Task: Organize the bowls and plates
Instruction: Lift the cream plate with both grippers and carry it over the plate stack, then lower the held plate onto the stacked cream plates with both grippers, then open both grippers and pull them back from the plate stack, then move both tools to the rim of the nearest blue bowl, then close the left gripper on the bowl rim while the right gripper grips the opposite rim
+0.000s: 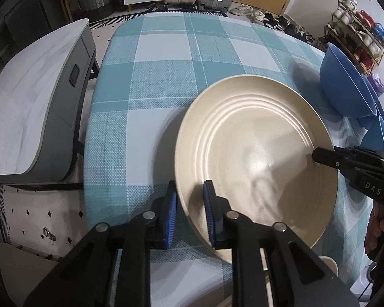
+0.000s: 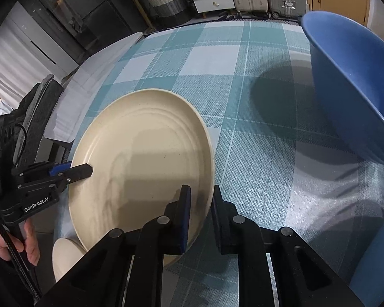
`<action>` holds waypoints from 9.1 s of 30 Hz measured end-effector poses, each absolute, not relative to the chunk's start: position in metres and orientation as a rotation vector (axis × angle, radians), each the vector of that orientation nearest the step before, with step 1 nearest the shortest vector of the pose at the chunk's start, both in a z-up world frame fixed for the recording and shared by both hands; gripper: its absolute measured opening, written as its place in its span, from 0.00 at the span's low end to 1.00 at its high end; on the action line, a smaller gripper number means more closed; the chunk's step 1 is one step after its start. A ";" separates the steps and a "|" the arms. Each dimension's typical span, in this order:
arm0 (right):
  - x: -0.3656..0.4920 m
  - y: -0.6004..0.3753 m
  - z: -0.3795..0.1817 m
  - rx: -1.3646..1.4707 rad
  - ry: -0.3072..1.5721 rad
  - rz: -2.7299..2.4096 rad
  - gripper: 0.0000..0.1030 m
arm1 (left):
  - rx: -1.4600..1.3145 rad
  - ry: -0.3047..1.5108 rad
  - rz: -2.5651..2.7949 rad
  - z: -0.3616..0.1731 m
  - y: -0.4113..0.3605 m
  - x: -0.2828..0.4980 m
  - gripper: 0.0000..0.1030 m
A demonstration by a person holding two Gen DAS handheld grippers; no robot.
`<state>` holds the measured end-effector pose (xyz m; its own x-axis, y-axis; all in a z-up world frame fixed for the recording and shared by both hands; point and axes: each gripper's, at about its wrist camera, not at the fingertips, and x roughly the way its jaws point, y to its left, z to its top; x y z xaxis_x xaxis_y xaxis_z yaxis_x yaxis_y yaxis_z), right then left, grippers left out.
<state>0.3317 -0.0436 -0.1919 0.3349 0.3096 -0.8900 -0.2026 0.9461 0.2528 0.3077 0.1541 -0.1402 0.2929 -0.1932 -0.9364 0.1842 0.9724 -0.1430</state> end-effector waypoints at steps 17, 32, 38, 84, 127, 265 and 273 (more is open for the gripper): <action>0.337 -0.049 -0.177 0.147 1.182 0.316 0.12 | 0.014 1.301 -0.241 -0.125 0.149 0.315 0.16; 0.325 -0.049 -0.155 0.167 1.156 0.336 0.12 | 0.016 1.280 -0.232 -0.105 0.151 0.298 0.16; 0.314 -0.047 -0.146 0.168 1.144 0.345 0.12 | 0.020 1.272 -0.217 -0.094 0.152 0.284 0.16; 0.172 -0.014 -0.160 0.083 1.103 0.433 0.12 | 0.043 1.227 -0.105 -0.112 0.162 0.131 0.19; 0.140 -0.005 -0.179 -0.119 1.209 0.511 0.18 | 0.079 1.237 -0.101 -0.110 0.165 0.104 0.21; 0.239 -0.327 -0.124 0.152 1.038 0.063 0.92 | 0.076 1.111 -0.394 -0.095 -0.145 0.261 0.26; 0.245 -0.336 -0.147 0.208 1.107 0.081 0.58 | 0.100 1.143 -0.414 -0.098 -0.150 0.261 0.14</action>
<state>0.2452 -0.3359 -0.1469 0.4469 0.1680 -0.8786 0.0387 0.9777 0.2066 0.2612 -0.1496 -0.0977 0.3486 -0.2684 -0.8980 0.3691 0.9200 -0.1317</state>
